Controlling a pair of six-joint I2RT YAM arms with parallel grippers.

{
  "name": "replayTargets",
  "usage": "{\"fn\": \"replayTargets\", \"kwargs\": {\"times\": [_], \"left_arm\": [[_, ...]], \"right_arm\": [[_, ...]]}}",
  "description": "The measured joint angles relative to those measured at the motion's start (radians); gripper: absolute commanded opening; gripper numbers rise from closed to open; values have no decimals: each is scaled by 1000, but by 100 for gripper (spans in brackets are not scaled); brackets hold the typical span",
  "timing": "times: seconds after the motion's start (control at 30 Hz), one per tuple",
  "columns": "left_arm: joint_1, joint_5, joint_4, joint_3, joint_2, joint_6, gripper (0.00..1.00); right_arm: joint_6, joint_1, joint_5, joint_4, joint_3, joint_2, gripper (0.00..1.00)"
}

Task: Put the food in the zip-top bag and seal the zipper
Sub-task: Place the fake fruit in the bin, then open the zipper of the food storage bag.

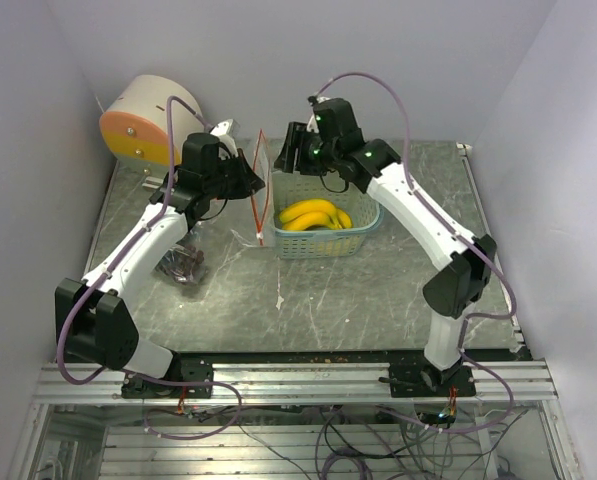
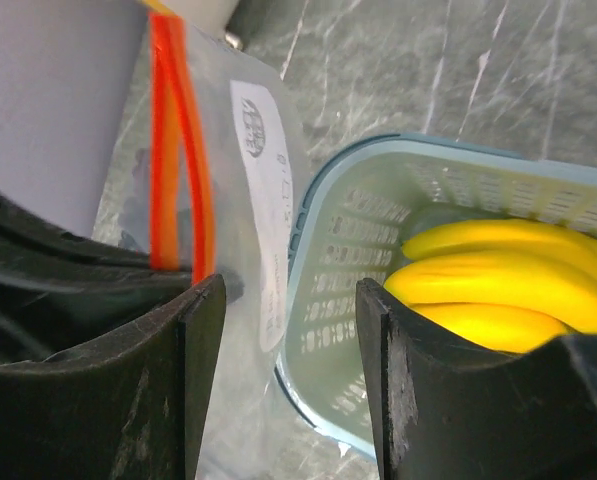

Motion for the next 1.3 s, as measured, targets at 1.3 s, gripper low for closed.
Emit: {"fn": "replayTargets", "kwargs": {"times": [1.3], "left_arm": [[-2,-156,-239,214,-72,86,7]], "right_arm": [[-53,124,151,-171,241,191,25]]}}
